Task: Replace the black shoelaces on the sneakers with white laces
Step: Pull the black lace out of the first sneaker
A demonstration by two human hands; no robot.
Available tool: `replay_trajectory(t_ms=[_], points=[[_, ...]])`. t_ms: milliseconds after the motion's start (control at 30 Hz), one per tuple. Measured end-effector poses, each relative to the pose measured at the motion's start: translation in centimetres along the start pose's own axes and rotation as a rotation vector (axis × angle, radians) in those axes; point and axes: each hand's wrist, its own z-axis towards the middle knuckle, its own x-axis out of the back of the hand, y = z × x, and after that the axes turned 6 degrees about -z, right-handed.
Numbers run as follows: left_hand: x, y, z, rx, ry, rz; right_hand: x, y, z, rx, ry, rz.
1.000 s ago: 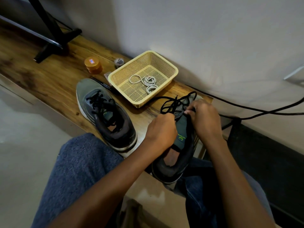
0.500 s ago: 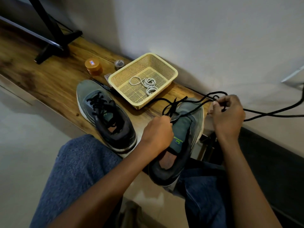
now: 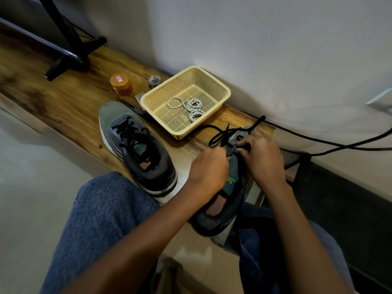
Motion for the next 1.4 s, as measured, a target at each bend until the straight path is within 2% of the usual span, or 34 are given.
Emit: replay_trajectory(t_ms=[233, 367, 467, 533, 600, 667, 867, 1133, 1300, 1400], points=[[0.0, -0.1, 0.0, -0.018, 0.018, -0.031, -0.2, 0.5, 0.1, -0.107, 0.086, 0.077], [-0.1, 0.0, -0.2, -0.021, 0.024, -0.063, 0.4, 2.3, 0.4, -0.378, 0.364, 0.204], [0.0, 0.0, -0.2, -0.017, 0.013, -0.057, 0.8, 2.2, 0.5, -0.445, 0.505, 0.266], [0.0, -0.2, 0.0, 0.002, 0.013, -0.052, 0.3, 2.0, 0.6, -0.364, 0.457, 0.286], [0.2, -0.3, 0.0, 0.02, 0.016, -0.055, 0.0, 1.7, 0.5, -0.245, 0.302, 0.307], [0.3, -0.3, 0.0, 0.025, 0.016, -0.055, -0.1, 1.4, 0.1, -0.138, 0.157, 0.216], [0.2, 0.4, -0.1, 0.035, 0.014, -0.057, 0.1, 0.7, -0.5, 0.006, -0.015, 0.036], [-0.2, 0.0, 0.3, -0.016, 0.039, -0.003, 0.2, -0.5, -0.6, 0.04, 0.048, -0.075], [-0.3, 0.2, 0.2, -0.025, 0.057, 0.019, -0.2, -0.4, -0.2, -0.016, 0.076, -0.052], [-0.4, 0.2, 0.2, -0.024, 0.068, 0.017, -0.2, 0.4, -0.1, -0.107, 0.193, -0.004]])
